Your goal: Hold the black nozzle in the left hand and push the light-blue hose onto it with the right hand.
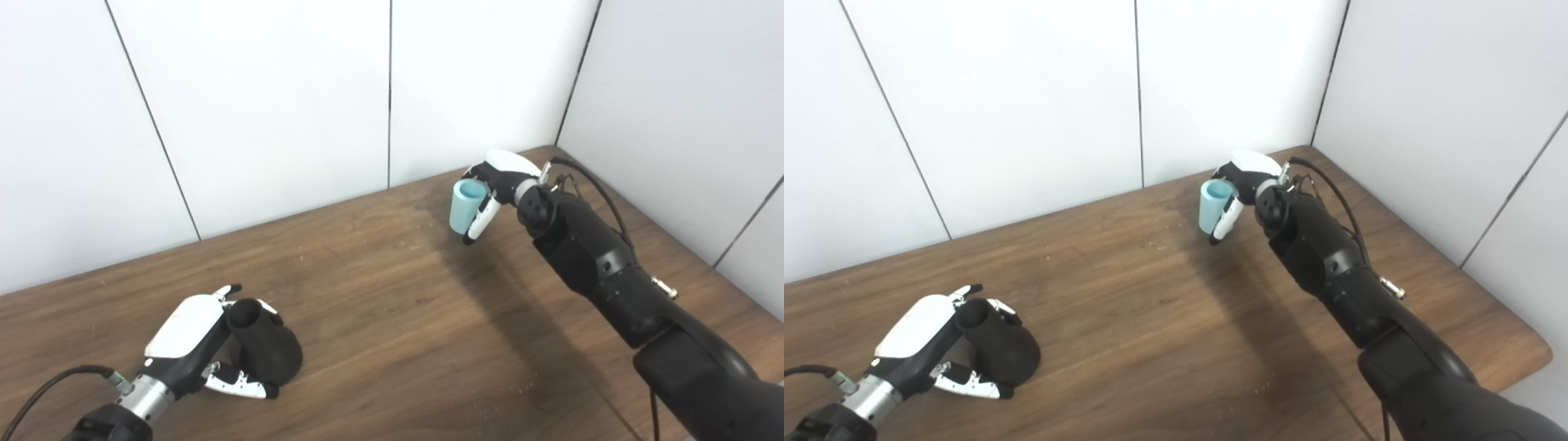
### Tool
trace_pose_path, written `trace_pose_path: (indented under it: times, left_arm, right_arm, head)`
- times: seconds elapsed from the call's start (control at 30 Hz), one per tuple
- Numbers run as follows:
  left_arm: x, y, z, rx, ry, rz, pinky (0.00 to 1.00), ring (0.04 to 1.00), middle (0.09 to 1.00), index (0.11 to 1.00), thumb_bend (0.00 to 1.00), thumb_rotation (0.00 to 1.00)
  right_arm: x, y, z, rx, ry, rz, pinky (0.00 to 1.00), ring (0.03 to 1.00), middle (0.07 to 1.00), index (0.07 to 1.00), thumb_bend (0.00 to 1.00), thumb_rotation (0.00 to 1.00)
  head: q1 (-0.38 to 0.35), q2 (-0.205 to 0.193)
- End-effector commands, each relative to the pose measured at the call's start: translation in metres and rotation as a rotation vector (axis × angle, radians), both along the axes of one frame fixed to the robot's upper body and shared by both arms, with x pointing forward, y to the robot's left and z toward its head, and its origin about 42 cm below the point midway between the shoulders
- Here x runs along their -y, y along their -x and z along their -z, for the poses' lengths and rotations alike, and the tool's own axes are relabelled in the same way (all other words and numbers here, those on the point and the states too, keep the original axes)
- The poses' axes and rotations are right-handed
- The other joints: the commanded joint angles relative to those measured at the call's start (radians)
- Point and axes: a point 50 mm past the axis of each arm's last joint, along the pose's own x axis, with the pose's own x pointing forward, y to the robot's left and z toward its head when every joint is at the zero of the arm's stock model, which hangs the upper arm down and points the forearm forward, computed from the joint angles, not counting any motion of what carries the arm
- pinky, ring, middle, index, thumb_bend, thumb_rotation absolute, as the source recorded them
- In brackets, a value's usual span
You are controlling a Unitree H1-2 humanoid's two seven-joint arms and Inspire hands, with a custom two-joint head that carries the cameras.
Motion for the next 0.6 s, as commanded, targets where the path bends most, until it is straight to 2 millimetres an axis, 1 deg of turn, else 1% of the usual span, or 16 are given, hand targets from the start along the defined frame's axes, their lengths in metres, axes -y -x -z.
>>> trace_pose_path:
  times: [0.0, 0.13, 0.23, 0.4, 0.43, 0.57]
  left_arm:
    - [-0.0219, 0.0258, 0.0508, -0.164, -0.210, 0.007, 0.95, 0.603, 0.483, 0.483, 0.53, 0.00]
    - [-0.0222, 0.0250, 0.0508, -0.167, -0.205, 0.005, 0.95, 0.602, 0.482, 0.484, 0.53, 0.00]
    - [-0.0233, 0.0246, 0.0501, -0.172, -0.198, 0.002, 0.95, 0.599, 0.475, 0.488, 0.53, 0.00]
    - [-0.0236, 0.0245, 0.0503, -0.176, -0.193, 0.000, 0.95, 0.599, 0.474, 0.489, 0.53, 0.00]
    - [-0.0238, 0.0247, 0.0505, -0.178, -0.190, -0.001, 0.95, 0.598, 0.474, 0.489, 0.53, 0.00]
    - [-0.0241, 0.0254, 0.0508, -0.182, -0.186, -0.005, 0.95, 0.597, 0.476, 0.487, 0.53, 0.00]
  right_arm:
    - [0.0040, -0.0097, -0.0404, 0.106, 0.028, 0.004, 0.57, 0.705, 0.757, 0.772, 0.86, 0.08]
    - [0.0037, -0.0099, -0.0405, 0.105, 0.020, -0.002, 0.56, 0.698, 0.757, 0.772, 0.86, 0.09]
    - [0.0037, -0.0098, -0.0394, 0.101, 0.015, -0.007, 0.54, 0.677, 0.756, 0.773, 0.85, 0.09]
    - [0.0036, -0.0096, -0.0388, 0.100, 0.013, -0.009, 0.52, 0.661, 0.749, 0.773, 0.84, 0.06]
    - [0.0032, -0.0103, -0.0390, 0.100, 0.013, -0.012, 0.52, 0.658, 0.746, 0.773, 0.84, 0.06]
    - [0.0015, -0.0109, -0.0406, 0.102, 0.019, -0.023, 0.51, 0.640, 0.730, 0.763, 0.82, 0.04]
  head:
    - [0.001, 0.003]
    - [0.001, 0.003]
    - [0.001, 0.003]
    - [0.001, 0.003]
    - [0.001, 0.010]
    - [0.000, 0.012]
